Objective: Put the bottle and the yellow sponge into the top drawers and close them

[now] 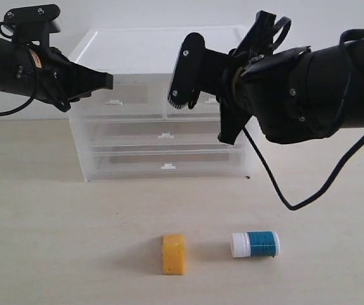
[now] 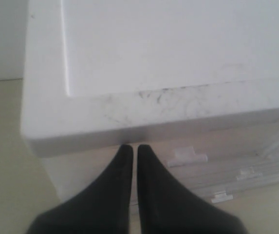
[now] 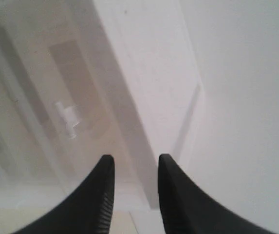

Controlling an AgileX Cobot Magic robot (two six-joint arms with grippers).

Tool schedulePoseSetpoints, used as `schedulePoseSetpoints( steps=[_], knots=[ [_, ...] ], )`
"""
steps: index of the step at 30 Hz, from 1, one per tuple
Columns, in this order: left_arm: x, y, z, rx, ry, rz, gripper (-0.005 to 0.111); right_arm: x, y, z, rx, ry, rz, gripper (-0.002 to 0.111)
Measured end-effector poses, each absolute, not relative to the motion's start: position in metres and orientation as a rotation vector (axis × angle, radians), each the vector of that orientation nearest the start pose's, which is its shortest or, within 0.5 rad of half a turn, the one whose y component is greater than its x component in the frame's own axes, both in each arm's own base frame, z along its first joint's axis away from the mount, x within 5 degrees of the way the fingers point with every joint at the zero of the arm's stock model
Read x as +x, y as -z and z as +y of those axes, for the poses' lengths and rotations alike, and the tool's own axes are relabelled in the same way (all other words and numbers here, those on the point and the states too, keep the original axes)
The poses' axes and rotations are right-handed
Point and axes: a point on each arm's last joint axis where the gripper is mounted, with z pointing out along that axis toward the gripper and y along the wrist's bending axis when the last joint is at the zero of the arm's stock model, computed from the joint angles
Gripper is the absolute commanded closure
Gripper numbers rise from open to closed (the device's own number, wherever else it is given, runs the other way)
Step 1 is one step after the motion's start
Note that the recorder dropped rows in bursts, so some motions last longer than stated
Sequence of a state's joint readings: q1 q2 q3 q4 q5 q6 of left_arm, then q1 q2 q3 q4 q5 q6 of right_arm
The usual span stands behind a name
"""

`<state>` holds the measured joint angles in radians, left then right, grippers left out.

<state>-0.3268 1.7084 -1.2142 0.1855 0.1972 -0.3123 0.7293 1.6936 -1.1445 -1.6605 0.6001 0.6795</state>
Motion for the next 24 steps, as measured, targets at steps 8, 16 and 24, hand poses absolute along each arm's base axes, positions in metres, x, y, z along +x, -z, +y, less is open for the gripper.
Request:
schedulePoseSetpoints(
  steps=[8, 16, 24],
  knots=[
    [0.371, -0.267, -0.122, 0.193, 0.222, 2.171, 0.103, 0.287, -0.306, 0.212, -1.519, 0.541, 1.625, 0.081],
    [0.371, -0.267, -0.122, 0.193, 0.222, 2.171, 0.103, 0.251, -0.336, 0.204, -1.573, 0.218, 1.642, 0.081],
    [0.371, -0.267, -0.122, 0.193, 0.223, 2.169, 0.103, 0.236, -0.342, 0.198, -1.551, 0.006, 1.544, 0.081]
  ],
)
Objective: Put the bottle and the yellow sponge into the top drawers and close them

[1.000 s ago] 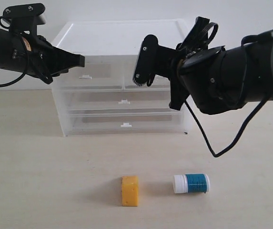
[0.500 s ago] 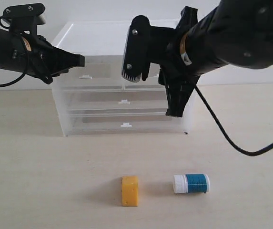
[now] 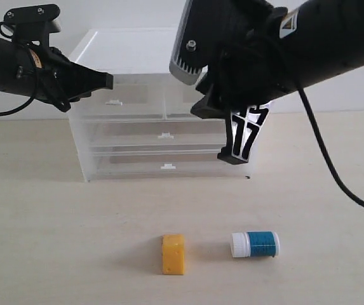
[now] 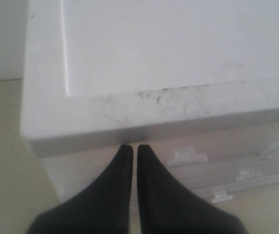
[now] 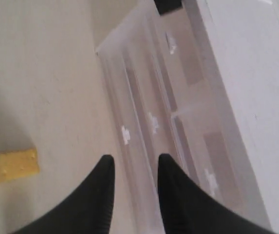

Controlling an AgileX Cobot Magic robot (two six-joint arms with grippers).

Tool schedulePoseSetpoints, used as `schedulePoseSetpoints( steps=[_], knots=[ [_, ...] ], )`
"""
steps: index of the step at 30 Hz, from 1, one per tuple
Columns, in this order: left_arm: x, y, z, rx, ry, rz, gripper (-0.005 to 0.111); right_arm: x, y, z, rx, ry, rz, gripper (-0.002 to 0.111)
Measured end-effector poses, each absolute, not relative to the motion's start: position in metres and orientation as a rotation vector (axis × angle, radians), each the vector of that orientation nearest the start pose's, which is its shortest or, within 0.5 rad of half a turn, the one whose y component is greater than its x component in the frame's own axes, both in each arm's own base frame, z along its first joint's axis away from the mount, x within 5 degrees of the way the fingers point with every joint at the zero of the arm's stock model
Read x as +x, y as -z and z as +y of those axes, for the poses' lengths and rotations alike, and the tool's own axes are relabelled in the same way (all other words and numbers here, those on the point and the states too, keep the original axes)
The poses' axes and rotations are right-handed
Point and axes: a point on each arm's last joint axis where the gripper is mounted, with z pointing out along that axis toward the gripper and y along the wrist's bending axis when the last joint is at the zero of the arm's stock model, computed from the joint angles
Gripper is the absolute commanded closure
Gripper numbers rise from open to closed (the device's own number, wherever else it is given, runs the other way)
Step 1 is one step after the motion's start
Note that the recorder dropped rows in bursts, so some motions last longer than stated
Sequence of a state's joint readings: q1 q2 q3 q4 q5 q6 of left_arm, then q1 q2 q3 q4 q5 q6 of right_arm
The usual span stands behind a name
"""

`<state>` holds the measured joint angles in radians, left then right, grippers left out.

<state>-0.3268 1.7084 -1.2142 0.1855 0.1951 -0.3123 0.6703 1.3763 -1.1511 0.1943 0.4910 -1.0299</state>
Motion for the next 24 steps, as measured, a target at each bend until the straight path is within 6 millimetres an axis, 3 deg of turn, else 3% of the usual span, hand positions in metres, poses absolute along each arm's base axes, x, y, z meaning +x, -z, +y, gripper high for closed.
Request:
schedulePoseSetpoints(
  steps=[6, 9, 16, 24],
  knots=[
    [0.371, -0.267, -0.122, 0.193, 0.223, 2.169, 0.103, 0.228, -0.357, 0.186, -1.418, -0.029, 1.375, 0.081],
    [0.371, -0.267, -0.122, 0.193, 0.223, 2.169, 0.103, 0.228, -0.356, 0.175, -1.326, 0.091, 1.294, 0.081],
    [0.371, -0.267, -0.122, 0.193, 0.223, 2.169, 0.103, 0.235, -0.342, 0.155, -1.291, 0.447, 1.224, 0.081],
    [0.371, -0.267, -0.122, 0.193, 0.223, 2.169, 0.103, 0.239, -0.35, 0.148, -1.22, 0.618, 1.18, 0.081]
  ],
)
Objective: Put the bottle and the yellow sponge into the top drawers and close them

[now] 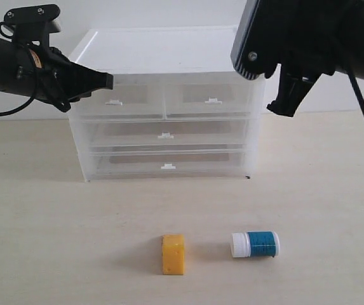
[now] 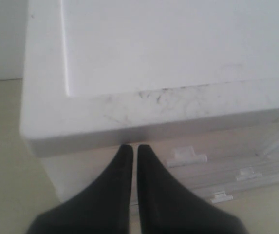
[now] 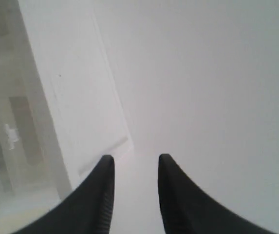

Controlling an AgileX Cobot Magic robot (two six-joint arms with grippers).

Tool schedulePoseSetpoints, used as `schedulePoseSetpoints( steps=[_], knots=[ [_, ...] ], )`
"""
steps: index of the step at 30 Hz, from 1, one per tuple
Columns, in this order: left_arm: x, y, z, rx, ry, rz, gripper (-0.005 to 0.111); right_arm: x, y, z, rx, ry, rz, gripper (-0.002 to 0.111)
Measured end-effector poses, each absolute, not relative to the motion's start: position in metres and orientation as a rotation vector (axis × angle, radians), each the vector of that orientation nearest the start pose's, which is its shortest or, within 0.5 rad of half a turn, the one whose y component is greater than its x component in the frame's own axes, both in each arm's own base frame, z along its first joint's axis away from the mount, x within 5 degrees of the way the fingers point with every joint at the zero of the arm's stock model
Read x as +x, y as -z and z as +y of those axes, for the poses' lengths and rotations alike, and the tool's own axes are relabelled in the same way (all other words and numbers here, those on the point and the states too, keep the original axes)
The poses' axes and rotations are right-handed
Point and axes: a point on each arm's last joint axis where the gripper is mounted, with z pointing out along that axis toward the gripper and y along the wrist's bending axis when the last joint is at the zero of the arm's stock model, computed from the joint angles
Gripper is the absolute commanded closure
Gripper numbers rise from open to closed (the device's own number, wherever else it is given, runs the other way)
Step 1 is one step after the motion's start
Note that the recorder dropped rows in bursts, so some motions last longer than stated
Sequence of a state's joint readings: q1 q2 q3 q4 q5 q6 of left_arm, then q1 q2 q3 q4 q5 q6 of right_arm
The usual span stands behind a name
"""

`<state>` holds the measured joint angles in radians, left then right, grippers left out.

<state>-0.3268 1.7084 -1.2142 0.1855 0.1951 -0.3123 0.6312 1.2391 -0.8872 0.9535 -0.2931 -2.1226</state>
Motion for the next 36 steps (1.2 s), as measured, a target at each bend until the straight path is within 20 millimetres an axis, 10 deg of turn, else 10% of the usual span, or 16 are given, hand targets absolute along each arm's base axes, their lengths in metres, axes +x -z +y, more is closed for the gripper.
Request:
schedulePoseSetpoints(
  steps=[36],
  knots=[
    [0.371, -0.267, -0.122, 0.191, 0.225, 2.17, 0.103, 0.278, -0.252, 0.2, -1.202, 1.034, 1.066, 0.081]
  ],
)
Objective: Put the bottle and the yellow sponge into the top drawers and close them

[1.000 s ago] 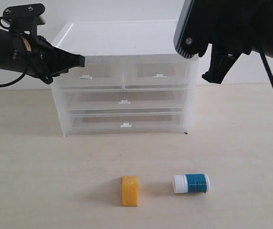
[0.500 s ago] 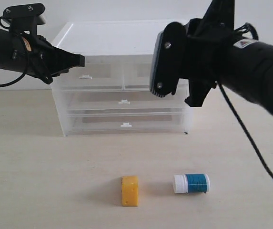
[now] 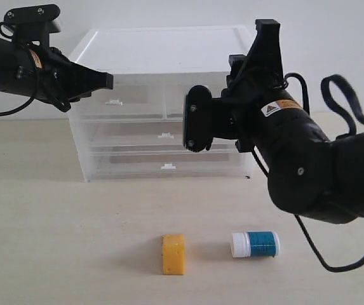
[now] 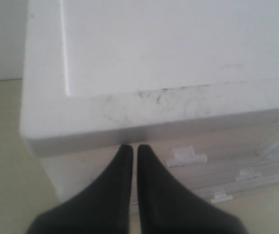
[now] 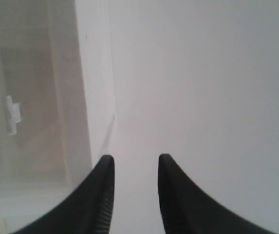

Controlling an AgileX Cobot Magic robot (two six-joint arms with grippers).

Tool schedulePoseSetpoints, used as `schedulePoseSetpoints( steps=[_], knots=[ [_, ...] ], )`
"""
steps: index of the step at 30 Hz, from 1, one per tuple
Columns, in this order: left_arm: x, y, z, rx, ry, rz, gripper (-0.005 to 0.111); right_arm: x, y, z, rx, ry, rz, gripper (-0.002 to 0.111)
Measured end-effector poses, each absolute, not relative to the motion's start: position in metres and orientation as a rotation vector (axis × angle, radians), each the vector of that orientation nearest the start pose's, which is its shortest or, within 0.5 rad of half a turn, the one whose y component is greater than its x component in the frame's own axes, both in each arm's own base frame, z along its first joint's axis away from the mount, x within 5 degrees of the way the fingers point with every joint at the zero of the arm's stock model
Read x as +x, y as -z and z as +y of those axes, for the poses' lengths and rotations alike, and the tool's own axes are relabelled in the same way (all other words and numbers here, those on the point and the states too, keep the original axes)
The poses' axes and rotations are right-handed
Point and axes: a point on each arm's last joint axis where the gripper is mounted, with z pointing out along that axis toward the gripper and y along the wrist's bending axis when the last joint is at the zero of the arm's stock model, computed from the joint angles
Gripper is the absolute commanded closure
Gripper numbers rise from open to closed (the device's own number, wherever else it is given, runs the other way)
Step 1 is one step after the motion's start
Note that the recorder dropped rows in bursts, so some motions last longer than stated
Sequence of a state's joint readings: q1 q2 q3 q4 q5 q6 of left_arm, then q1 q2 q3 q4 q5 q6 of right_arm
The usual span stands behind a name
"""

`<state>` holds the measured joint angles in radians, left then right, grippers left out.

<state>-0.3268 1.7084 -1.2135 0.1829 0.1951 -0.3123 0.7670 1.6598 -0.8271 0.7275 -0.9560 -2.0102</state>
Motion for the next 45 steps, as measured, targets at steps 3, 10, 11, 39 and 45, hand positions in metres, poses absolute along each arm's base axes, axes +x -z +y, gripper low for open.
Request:
schedulePoseSetpoints(
  steps=[3, 10, 11, 39, 45],
  knots=[
    [0.371, -0.267, -0.122, 0.191, 0.225, 2.17, 0.103, 0.282, -0.245, 0.202, -1.153, 1.047, 1.054, 0.081],
    [0.371, -0.267, -0.122, 0.191, 0.225, 2.17, 0.103, 0.288, -0.219, 0.212, -1.133, 1.031, 1.001, 0.081],
    [0.371, -0.267, -0.122, 0.191, 0.225, 2.17, 0.103, 0.289, -0.215, 0.214, -1.134, 1.036, 0.993, 0.081],
    [0.371, -0.267, -0.122, 0.191, 0.225, 2.17, 0.103, 0.321, -0.178, 0.198, -1.115, 0.905, 1.01, 0.081],
    [0.371, -0.267, -0.122, 0.191, 0.225, 2.17, 0.103, 0.323, -0.163, 0.2, -1.158, 0.9, 1.023, 0.081]
  ],
)
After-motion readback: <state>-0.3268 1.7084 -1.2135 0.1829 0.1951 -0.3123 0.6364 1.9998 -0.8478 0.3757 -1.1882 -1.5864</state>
